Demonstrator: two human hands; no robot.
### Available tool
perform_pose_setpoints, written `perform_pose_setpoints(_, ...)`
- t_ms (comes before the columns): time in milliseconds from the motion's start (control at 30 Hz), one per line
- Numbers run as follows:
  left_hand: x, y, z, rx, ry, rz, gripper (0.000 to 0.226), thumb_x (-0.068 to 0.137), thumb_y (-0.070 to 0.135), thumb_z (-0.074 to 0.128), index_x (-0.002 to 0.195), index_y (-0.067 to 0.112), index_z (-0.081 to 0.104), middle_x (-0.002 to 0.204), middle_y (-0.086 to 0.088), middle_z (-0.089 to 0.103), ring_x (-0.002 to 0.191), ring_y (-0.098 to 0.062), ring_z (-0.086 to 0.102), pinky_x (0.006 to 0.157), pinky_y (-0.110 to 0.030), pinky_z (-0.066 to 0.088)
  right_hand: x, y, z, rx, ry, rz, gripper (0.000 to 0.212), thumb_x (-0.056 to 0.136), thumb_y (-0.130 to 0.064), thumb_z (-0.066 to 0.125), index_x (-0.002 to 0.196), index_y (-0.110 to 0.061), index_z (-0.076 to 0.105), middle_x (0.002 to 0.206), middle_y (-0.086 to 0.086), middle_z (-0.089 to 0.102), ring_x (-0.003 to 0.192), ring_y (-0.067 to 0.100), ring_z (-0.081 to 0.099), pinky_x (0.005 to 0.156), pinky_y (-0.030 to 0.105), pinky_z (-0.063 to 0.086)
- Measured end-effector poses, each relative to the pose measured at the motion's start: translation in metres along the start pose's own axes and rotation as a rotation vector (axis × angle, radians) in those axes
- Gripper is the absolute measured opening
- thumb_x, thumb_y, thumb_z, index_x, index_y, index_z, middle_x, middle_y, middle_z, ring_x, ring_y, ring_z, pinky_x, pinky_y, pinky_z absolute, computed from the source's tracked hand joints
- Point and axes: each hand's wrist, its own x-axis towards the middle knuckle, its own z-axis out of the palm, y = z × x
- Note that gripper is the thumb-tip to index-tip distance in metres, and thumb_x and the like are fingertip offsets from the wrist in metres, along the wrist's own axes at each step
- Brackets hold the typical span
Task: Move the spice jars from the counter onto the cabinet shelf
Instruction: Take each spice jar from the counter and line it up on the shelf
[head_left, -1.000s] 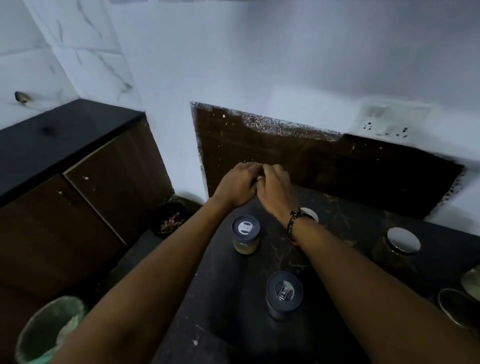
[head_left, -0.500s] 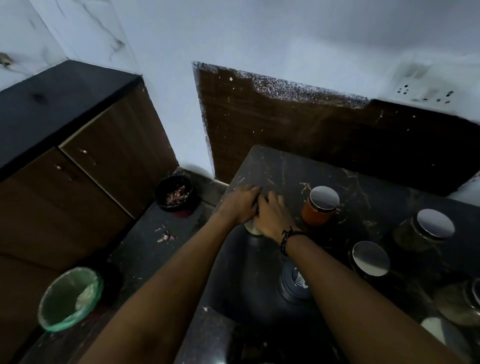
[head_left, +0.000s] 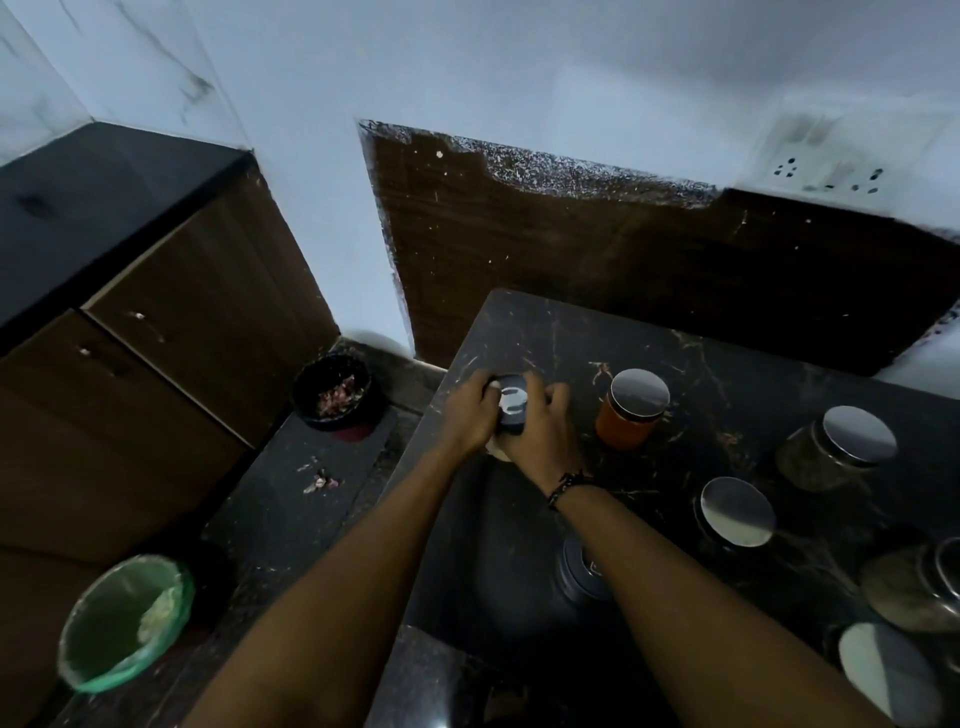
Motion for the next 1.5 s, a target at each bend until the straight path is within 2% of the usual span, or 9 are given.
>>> perform_pose_setpoints(133,0.005,0.02,-0.008,-0.2,0.152,-0.008,0.035,0.104,0.021,0.043,0.083,0.007,0.067,0.081,-0.009,0.066,0.073,-0.006,0.059,0.062,-0.022,0.044,0.003,0.002,-0.016,0.225,0.122,-0.044,0.088,0.069,-0.027,0.087,0.141,-0.013,0.039,0.139,0.012,0.038,0.125,0.026,0.048,0.096,0.025,0.044)
perform_pose_setpoints(267,0.013,0.034,-0.013,-0.313,0.191,-0.009,0.037,0.102,0.022,0.045,0.067,0.016,0.053,0.073,-0.007,0.056,0.074,-0.018,0.053,0.065,-0.032,0.04,0.005,-0.002,-0.034,0.415,0.238,-0.108,0.083,0.072,-0.013,0.078,0.145,-0.007,0.038,0.144,0.013,0.047,0.131,0.026,0.047,0.108,0.04,0.045)
perform_pose_setpoints(500,0.006,0.061,-0.017,-0.633,0.043,0.004,0.018,0.099,0.029,0.049,0.086,0.018,0.054,0.085,0.0,0.055,0.069,0.003,0.056,0.068,-0.028,0.046,0.009,-0.01,-0.056,0.688,0.283,-0.052,0.078,0.079,-0.026,0.047,0.153,-0.021,0.023,0.154,0.012,0.034,0.137,0.027,0.04,0.113,0.046,0.036)
perform_pose_setpoints(633,-0.004,0.074,-0.019,-0.858,-0.235,-0.018,0.041,0.098,0.041,0.048,0.114,0.007,0.063,0.105,-0.019,0.069,0.093,-0.025,0.067,0.082,-0.042,0.056,0.015,-0.019,-0.071,0.806,0.318,-0.039,0.072,0.076,-0.051,0.048,0.138,-0.015,0.038,0.129,0.006,0.05,0.113,0.022,0.054,0.093,0.037,0.047)
perform_pose_setpoints(800,-0.003,0.092,-0.025,-0.895,-0.271,-0.015,0.069,0.087,0.038,0.061,0.136,-0.005,0.039,0.119,-0.03,0.052,0.107,-0.036,0.058,0.098,-0.057,0.049,0.024,-0.022,-0.091,0.996,0.312,-0.007,0.047,0.084,-0.033,0.042,0.129,-0.021,0.048,0.118,-0.002,0.052,0.097,0.009,0.054,0.076,0.019,0.047)
perform_pose_setpoints(933,0.0,0.112,-0.028,-0.828,-0.298,0.058,0.059,0.083,0.031,0.067,0.131,0.015,0.035,0.115,-0.01,0.052,0.093,-0.02,0.064,0.074,-0.033,0.059,0.03,-0.022,-0.107,0.989,0.269,0.019,0.048,0.085,-0.035,0.037,0.131,-0.024,0.049,0.13,0.007,0.05,0.108,0.018,0.053,0.084,0.03,0.049)
perform_pose_setpoints(1200,0.01,0.142,-0.022,-0.818,-0.301,0.146,0.047,0.087,0.041,0.052,0.121,0.01,0.05,0.102,-0.006,0.056,0.089,-0.017,0.059,0.076,-0.033,0.051,0.029,-0.016,-0.131,0.9,0.299,0.006,0.027,0.084,-0.067,0.044,0.098,-0.049,0.06,0.103,-0.007,0.062,0.092,0.01,0.064,0.077,0.037,0.054)
perform_pose_setpoints(1300,0.017,0.153,-0.021,-0.824,-0.3,0.177,0.042,0.091,0.032,0.056,0.124,0.006,0.05,0.105,-0.01,0.056,0.089,-0.02,0.059,0.075,-0.033,0.05,0.029,-0.021,-0.146,0.917,0.327,0.011,0.033,0.082,-0.069,0.045,0.101,-0.046,0.061,0.105,-0.005,0.063,0.091,0.008,0.066,0.074,0.033,0.055)
perform_pose_setpoints(1500,0.024,0.21,-0.033,-0.894,-0.279,0.258,0.049,0.082,0.028,0.061,0.123,0.005,0.051,0.098,-0.008,0.061,0.079,-0.014,0.065,0.067,-0.025,0.054,0.036,-0.043,-0.2,0.922,0.391,-0.116,0.043,0.092,-0.054,0.038,0.118,-0.025,0.056,0.119,0.012,0.061,0.108,0.03,0.062,0.094,0.056,0.052)
